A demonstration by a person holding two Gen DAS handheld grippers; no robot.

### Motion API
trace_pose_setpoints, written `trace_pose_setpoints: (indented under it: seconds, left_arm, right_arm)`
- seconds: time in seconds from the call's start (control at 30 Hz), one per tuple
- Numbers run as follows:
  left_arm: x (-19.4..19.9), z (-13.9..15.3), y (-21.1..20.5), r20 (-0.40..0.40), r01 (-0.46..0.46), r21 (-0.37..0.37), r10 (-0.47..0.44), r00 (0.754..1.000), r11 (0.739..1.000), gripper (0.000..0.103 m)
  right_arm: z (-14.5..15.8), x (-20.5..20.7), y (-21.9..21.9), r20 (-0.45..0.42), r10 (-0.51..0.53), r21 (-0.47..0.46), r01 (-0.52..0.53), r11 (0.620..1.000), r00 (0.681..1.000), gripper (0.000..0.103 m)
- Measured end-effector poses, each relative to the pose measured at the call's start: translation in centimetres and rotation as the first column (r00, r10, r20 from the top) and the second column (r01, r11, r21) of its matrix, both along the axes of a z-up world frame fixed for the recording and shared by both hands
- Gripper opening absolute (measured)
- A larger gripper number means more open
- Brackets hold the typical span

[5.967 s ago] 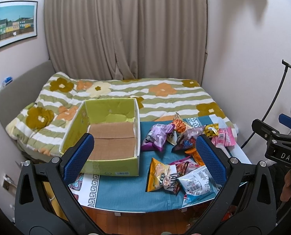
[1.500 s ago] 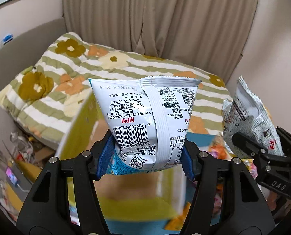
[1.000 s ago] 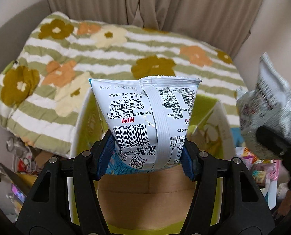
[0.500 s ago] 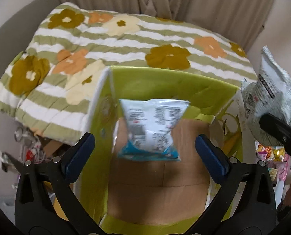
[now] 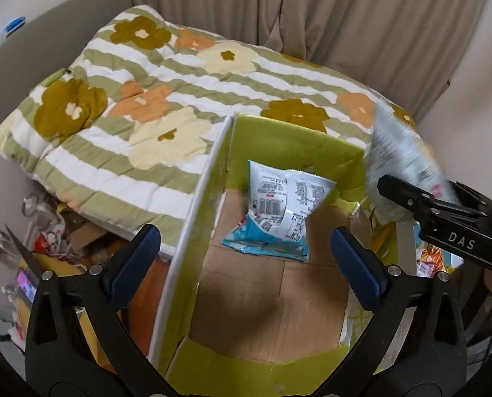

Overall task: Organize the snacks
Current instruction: 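Carry both bags over the cardboard box and release them inside, then move both grippers back toward the snack pile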

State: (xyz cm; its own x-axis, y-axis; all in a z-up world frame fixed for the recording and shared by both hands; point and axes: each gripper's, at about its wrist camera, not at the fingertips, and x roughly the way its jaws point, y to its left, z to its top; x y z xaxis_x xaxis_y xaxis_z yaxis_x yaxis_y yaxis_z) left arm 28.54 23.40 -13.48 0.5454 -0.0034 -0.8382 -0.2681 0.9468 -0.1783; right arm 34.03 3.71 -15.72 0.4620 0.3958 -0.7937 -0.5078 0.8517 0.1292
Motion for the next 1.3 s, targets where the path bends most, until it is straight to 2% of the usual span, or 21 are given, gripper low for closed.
trace_pose_setpoints:
  seconds: [0.03,0.07,0.1,0.33,0.47,0.6,0.77,1.03,1.17,1.3]
  left_arm:
    - [-0.2,0.0,0.2,-0.004,-0.004,-0.012,0.004,1.0,1.0,0.102]
    - [-0.5,0.1,0.5,-0.005,-0.009,-0.03,0.009,1.0,1.0,0.102]
    - [-0.8,0.2,0.7,-0.001,-0.011,-0.039,0.011,1.0,0.999,0.102]
    - [-2.2,-0.4,1.4,0.006,-0.012,-0.062,0.012,1.0,0.998,0.102]
    - [-2.4,-0.1,1.4,0.023,0.01,-0.048,-0.009,1.0,0.999,0.102]
    - [-2.6,1.0,1.5,0.05,0.019,-0.057,-0.016,0.999,0.998,0.102]
    - [-3.7,3.7,0.4,0.1,0.035,-0.02,-0.033,0.994,0.999,0.102]
    - [-7.9,9.0,-4.8,0.205,0.047,0.062,-0.059,0.977,0.997,0.102]
    - [-11.1,10.4,-8.3,0.248,0.034,0.042,-0.044,0.968,0.999,0.102]
    - [-13.8,10.6,-12.0,0.265,0.046,0.035,-0.053,0.963,0.998,0.102]
  right_arm:
    - [-0.1,0.0,0.0,0.005,-0.015,0.001,0.015,1.0,1.0,0.08]
    - [-0.1,0.0,0.1,0.015,-0.028,0.008,0.027,1.0,1.0,0.097]
    - [0.0,-0.3,0.0,0.029,-0.03,0.03,0.029,0.999,0.999,0.103]
    - [-0.3,-2.1,0.2,0.049,-0.041,-0.03,0.043,0.999,0.998,0.103]
    - [0.5,-2.8,-0.3,0.062,-0.074,-0.016,0.075,0.997,0.995,0.103]
    - [1.7,-3.6,-0.6,0.087,-0.101,-0.008,0.102,0.995,0.991,0.103]
    - [4.0,-5.3,-1.6,0.116,-0.127,0.018,0.126,0.992,0.985,0.103]
    - [8.4,-9.8,-5.9,0.192,-0.152,0.047,0.146,0.988,0.97,0.103]
    - [9.9,-12.4,-9.6,0.216,-0.174,0.079,0.16,0.984,0.961,0.103]
    - [10.6,-15.3,-13.6,0.216,-0.199,0.1,0.181,0.978,0.956,0.103]
